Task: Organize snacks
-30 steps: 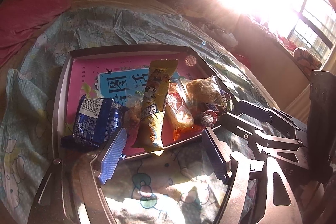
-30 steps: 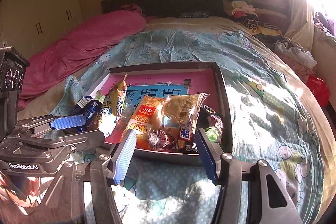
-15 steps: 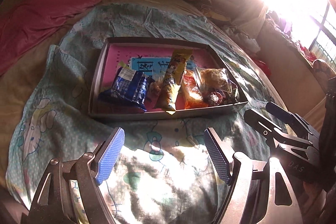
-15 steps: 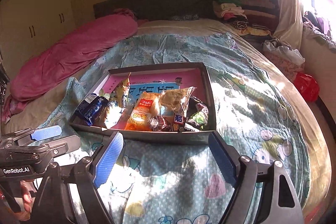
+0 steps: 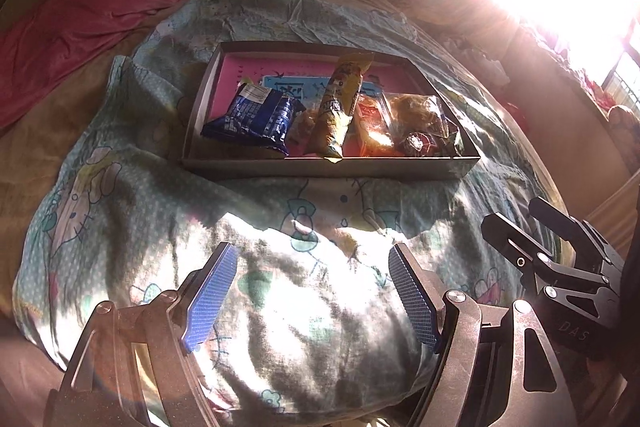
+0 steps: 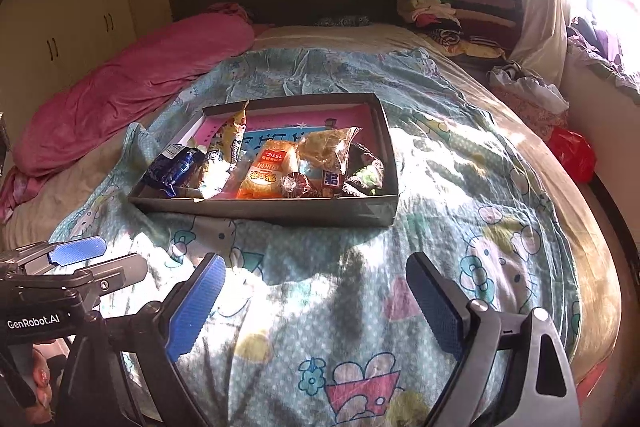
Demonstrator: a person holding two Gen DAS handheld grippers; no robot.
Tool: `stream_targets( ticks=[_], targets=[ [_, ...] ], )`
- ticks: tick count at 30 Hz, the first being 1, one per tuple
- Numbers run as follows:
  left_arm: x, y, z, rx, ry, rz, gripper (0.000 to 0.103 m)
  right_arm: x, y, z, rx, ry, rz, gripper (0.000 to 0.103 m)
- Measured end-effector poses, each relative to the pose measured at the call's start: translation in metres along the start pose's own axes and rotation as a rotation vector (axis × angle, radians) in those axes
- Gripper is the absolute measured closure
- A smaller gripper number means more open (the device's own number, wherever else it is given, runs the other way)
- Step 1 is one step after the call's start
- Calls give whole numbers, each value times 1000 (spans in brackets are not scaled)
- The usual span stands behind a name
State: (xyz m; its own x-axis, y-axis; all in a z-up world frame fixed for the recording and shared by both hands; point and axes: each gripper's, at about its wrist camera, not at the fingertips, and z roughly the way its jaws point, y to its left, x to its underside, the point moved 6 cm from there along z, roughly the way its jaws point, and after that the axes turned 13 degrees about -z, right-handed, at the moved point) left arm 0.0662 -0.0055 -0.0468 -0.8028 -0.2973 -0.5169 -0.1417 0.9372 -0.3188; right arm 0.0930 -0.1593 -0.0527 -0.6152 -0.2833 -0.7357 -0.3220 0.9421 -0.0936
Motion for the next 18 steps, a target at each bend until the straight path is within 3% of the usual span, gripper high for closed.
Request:
stream_targets(
  ticks=[18],
  targets=[
    [2,-1,-1,-11,-2,8,24,2,3,-3,0,5,-5,11]
  ],
)
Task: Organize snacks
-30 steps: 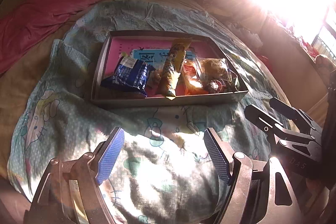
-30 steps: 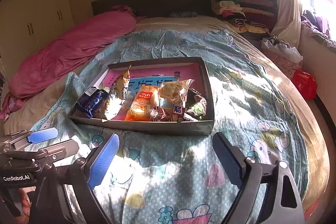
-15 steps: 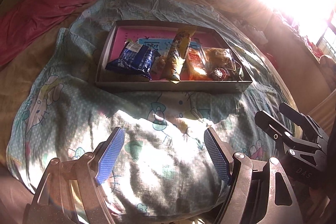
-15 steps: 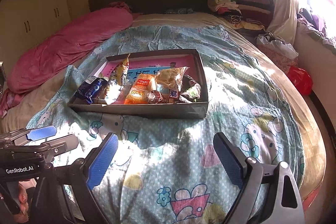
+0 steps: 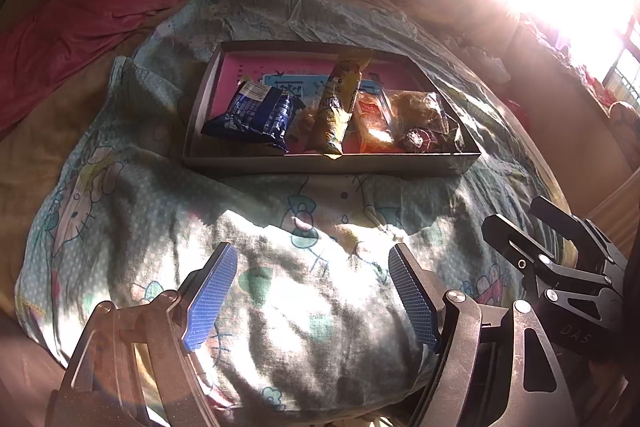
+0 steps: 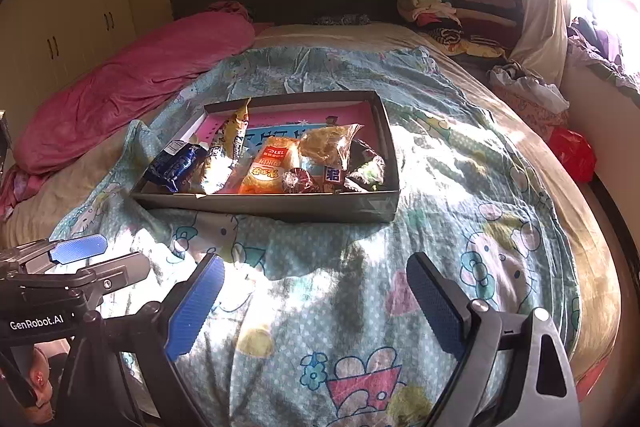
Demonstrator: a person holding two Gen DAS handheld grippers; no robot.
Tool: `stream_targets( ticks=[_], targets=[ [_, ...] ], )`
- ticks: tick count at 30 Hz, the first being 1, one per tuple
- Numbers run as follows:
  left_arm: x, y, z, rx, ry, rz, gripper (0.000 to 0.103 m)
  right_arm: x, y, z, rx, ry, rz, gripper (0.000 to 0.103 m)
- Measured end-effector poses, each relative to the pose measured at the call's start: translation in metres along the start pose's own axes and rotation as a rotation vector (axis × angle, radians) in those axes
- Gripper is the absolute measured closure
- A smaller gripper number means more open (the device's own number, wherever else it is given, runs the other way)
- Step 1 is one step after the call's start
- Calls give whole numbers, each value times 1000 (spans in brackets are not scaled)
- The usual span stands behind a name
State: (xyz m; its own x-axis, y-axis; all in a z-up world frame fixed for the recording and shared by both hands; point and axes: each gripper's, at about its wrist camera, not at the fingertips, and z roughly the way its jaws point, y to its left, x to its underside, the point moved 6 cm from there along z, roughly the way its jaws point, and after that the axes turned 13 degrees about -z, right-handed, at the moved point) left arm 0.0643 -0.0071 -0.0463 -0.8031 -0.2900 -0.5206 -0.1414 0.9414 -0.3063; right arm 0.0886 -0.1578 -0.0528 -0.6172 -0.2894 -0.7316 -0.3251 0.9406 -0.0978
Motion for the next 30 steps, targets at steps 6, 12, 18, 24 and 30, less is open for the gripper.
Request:
stream_targets(
  ticks=[6,12,18,24,30],
  targets=[
    [-1,0,0,-1,-2,2,24,1,0,1,-2,3,1,11],
    [0,0,1,0,-1,0,24,1,0,1,-2,3,2,11],
    [-1,0,1,2,0,-3,24,1,0,1,0,4,0,11],
    [-2,1,0,2,-7,-8,24,1,0,1,0,5,4,10],
    [0,1,1,4,-2,-5,24,3,-4,3,0,10,10,10]
  ],
)
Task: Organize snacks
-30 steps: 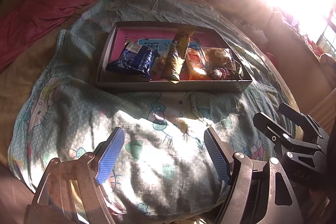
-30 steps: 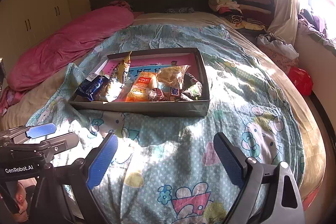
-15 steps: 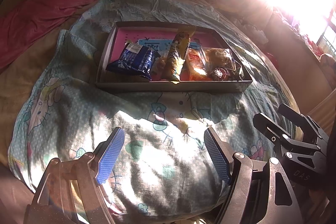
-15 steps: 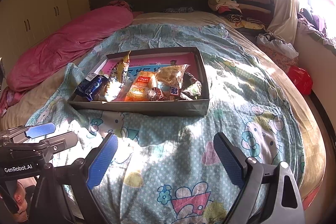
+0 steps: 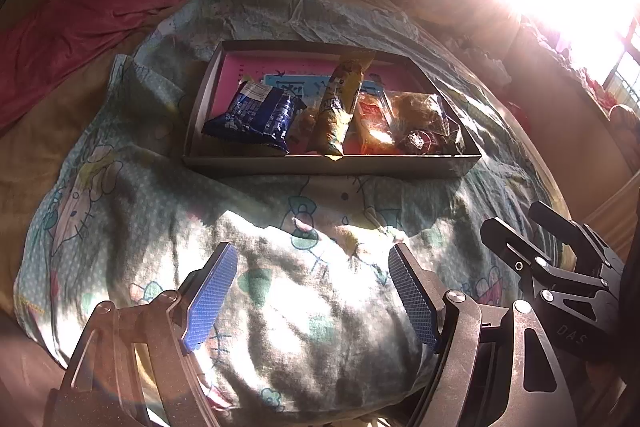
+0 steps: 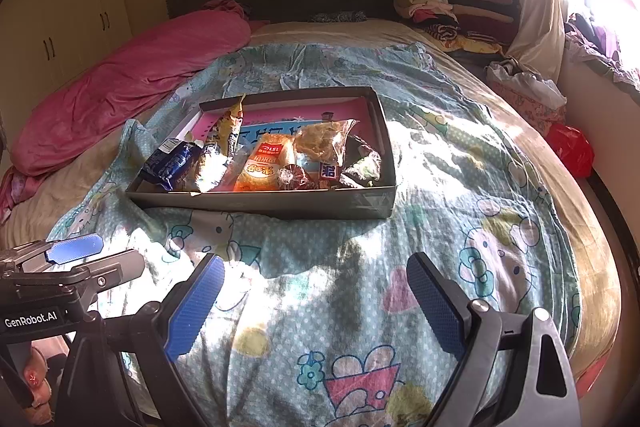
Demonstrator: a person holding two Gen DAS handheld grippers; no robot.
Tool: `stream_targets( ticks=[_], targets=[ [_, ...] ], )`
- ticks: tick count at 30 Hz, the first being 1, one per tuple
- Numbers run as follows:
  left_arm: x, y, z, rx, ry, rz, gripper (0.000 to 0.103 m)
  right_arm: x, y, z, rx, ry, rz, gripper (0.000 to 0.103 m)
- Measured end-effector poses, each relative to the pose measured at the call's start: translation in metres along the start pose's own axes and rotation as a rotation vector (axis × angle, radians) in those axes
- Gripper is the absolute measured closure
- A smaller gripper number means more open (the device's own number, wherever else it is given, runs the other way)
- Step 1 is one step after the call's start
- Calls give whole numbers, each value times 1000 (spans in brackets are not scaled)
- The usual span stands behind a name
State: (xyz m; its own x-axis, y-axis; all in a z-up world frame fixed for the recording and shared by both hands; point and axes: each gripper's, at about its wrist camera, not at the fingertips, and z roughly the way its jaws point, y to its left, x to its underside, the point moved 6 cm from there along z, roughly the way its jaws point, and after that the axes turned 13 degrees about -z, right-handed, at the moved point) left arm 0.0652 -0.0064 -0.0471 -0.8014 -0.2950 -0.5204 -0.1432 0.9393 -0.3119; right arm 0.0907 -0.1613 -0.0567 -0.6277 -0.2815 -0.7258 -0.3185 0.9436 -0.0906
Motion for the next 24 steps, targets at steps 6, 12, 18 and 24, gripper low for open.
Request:
stream_targets(
  ticks=[6,12,18,24],
  targets=[
    [1,-2,1,-23,-5,26,24,1,-1,1,-1,3,4,10],
    [2,1,5,-44,-4,24,24,2,-4,2,5,0,12,10],
    [-7,5,8,-7,-4,-2,24,4,-16,6,13,3,47,10],
    [-47,46,4,-50,-109,-70,23,-3,-56,6,78,-41,117,2]
  ],
)
